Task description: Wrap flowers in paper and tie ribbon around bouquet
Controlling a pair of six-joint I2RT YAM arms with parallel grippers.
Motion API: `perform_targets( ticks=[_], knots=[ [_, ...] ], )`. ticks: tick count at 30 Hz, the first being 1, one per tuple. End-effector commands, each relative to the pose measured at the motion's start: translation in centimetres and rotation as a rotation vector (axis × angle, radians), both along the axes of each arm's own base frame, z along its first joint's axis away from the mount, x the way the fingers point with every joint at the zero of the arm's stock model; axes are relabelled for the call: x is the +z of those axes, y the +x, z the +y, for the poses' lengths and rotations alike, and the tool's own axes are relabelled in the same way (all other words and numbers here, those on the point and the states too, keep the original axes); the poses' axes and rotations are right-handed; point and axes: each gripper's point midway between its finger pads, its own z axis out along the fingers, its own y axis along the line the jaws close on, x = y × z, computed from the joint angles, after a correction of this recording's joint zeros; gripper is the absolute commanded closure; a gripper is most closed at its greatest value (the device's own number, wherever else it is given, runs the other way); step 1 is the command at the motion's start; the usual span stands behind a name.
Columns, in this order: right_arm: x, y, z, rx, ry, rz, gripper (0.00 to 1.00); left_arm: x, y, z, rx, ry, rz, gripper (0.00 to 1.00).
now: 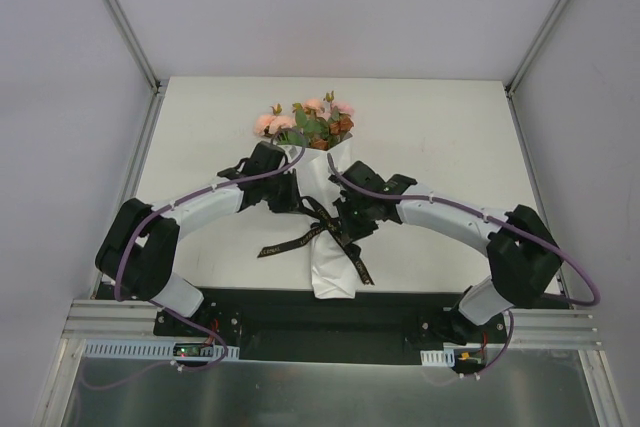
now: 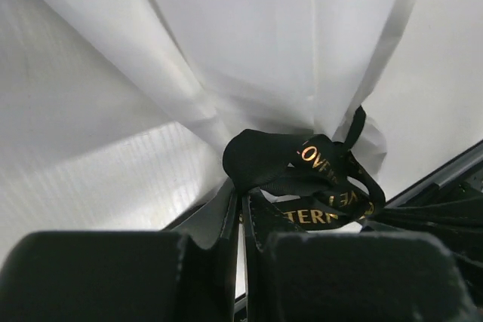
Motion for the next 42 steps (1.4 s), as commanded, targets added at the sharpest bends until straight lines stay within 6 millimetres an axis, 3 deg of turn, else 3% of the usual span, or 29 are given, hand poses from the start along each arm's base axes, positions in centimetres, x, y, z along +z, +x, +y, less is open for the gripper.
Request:
perform_targets(
  ticks=[1,9,14,19,22,28,38,42],
  knots=[
    [1.4,-1.2,-0.7,0.109,0.080,0.049,1.00,-0.1,0.8,1.6,0.029,0.047,-0.034,1.00],
    [-2.1,1.4,-4.6,0.020,0.025,0.083,0.99,-2.3,0.3,3.9,0.103,0.110,0.024,1.00],
    [-3.2,3.8,-5.5,-0.029,0.072,0.082,1.00,-4.1,-0.7,4.9,0.124,0.145,0.071,1.00],
    [-4.5,5.0,-6.6,-0.088,0.086,0.121,1.00,-5.4,-1.4,7.2,0.178,0.195,0.088,1.00],
    [-5.8,5.9,-8.3,-0.182,0.099,0.157,0.99,-6.0,-1.7,8.5,0.213,0.212,0.101,1.00],
    [-7.6,7.2,-9.8,-0.330,0.136,0.197,1.00,-7.0,-2.3,9.6,0.240,0.243,0.124,1.00],
    [-8.7,8.9,-12.0,-0.477,0.187,0.169,1.00,-8.0,-3.1,13.0,0.357,0.275,0.149,1.00],
    [-7.2,9.5,-11.4,-0.448,0.222,0.135,1.00,-6.9,-3.0,11.8,0.322,0.208,0.140,1.00]
  ],
)
